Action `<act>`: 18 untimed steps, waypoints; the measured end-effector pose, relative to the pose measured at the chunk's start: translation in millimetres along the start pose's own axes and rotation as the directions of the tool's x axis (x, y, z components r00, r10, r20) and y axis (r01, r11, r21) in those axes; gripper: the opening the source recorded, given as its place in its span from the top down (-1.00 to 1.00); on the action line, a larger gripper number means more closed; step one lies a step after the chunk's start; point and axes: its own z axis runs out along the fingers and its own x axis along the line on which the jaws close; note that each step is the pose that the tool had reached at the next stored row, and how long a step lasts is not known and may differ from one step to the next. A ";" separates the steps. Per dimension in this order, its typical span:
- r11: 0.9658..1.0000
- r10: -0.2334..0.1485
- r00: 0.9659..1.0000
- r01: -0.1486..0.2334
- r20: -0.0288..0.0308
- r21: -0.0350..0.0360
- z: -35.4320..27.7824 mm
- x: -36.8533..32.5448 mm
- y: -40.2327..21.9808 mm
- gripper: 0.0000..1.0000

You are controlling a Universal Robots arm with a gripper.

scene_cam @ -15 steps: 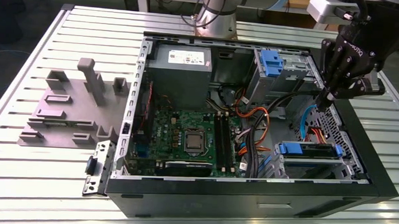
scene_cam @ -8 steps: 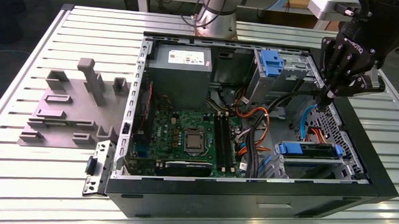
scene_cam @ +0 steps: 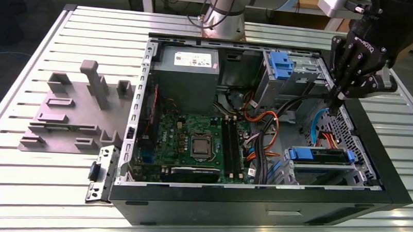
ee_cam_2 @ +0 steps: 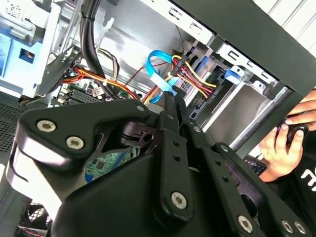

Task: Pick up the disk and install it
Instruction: 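Insert the second disk wire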

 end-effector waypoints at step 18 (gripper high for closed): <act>1.000 -0.003 0.998 0.003 -0.066 -0.001 12.8 -4.2 0.5 0.38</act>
